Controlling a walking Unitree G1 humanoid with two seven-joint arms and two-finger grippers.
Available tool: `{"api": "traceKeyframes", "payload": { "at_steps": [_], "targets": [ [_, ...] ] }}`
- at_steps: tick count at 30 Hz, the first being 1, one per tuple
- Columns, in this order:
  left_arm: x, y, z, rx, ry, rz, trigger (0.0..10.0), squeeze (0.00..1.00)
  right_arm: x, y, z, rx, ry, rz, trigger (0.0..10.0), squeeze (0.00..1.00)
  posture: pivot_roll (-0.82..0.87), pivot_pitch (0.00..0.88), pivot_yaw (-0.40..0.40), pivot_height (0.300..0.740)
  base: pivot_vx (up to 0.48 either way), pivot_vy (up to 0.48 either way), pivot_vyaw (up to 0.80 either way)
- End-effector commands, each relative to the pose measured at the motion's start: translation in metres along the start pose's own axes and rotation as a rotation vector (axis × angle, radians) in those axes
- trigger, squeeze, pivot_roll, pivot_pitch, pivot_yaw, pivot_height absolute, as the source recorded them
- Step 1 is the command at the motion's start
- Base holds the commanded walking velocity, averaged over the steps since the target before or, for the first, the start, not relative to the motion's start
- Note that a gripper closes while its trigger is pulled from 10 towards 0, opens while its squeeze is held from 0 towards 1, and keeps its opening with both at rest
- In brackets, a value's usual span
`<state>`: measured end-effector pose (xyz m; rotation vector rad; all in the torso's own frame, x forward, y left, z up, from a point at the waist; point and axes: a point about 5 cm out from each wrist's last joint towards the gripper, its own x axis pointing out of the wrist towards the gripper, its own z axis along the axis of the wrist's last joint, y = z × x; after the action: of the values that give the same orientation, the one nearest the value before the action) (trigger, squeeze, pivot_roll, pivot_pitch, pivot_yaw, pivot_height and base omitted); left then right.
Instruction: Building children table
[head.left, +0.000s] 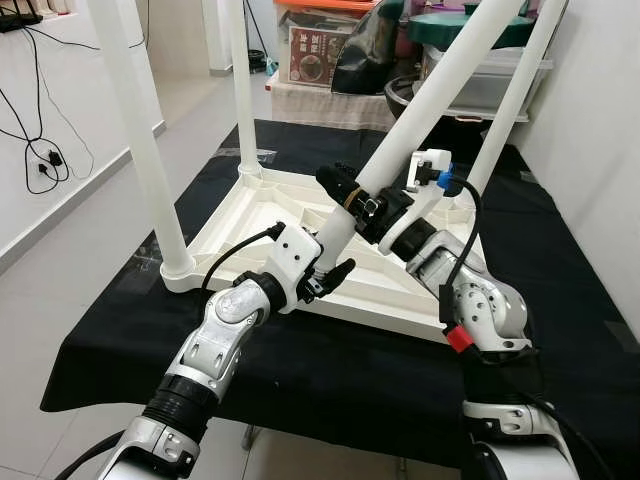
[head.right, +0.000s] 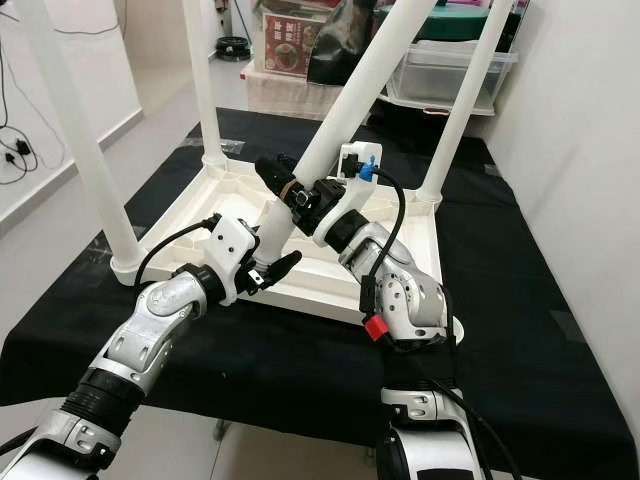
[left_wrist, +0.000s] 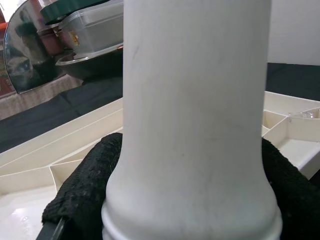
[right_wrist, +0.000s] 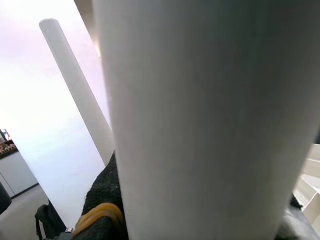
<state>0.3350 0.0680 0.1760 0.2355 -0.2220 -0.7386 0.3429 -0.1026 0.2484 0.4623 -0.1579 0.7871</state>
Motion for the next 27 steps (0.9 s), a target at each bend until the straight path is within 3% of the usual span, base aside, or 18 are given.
{"api": "traceKeyframes", "payload": {
  "at_steps": [1,3,4,8,9,10,11,16,17,27],
  "targets": [
    [0.003,-0.004,0.004,0.029,-0.025,-0.015,0.0,0.00,-0.001,0.000,-0.003,-0.006,0.006,-0.018,0.0,0.00,0.03,0.000,-0.061,0.740,0.000,0.000,0.00],
    [0.002,-0.004,0.001,0.048,-0.015,-0.006,0.0,0.00,-0.001,-0.002,-0.001,0.004,-0.012,-0.037,0.0,0.00,0.03,0.000,-0.057,0.740,0.000,0.000,0.00],
    [0.001,-0.003,-0.001,0.064,-0.009,0.000,2.9,0.00,-0.001,-0.003,0.001,0.013,-0.026,-0.051,1.1,0.00,0.03,0.000,-0.057,0.740,0.000,0.000,0.00],
    [0.001,-0.004,-0.003,0.075,0.002,-0.006,2.9,0.00,0.000,-0.004,0.004,0.021,-0.035,-0.060,1.1,0.00,0.03,0.000,-0.057,0.740,0.000,0.000,0.00],
    [-0.001,-0.004,-0.005,0.098,0.012,-0.014,10.0,0.00,0.001,-0.004,0.007,0.044,-0.049,-0.061,10.0,0.00,0.02,0.000,-0.059,0.740,0.000,0.000,0.00],
    [-0.001,-0.004,-0.005,0.098,0.012,-0.014,10.0,0.00,0.001,-0.004,0.007,0.044,-0.049,-0.061,10.0,0.00,0.02,0.000,-0.059,0.740,0.000,0.000,0.00],
    [-0.002,-0.004,-0.006,0.107,0.017,-0.018,10.0,0.00,0.001,-0.003,0.010,0.050,-0.061,-0.061,10.0,1.00,0.03,0.000,-0.061,0.740,0.000,0.000,0.00],
    [-0.004,-0.003,-0.008,0.130,0.024,-0.026,10.0,0.00,0.002,-0.003,0.013,0.064,-0.073,-0.059,10.0,1.00,0.02,0.000,-0.056,0.740,0.000,0.000,0.00],
    [-0.005,-0.004,-0.009,0.133,0.023,-0.030,10.0,0.00,0.002,-0.003,0.014,0.073,-0.075,-0.061,10.0,0.00,0.03,0.000,-0.060,0.740,0.000,0.000,0.00],
    [-0.008,-0.006,-0.011,0.160,0.029,-0.054,10.0,0.00,0.003,0.000,0.016,0.089,-0.065,-0.034,10.0,0.00,0.03,0.000,-0.057,0.740,0.000,0.000,0.00]
  ]
}}
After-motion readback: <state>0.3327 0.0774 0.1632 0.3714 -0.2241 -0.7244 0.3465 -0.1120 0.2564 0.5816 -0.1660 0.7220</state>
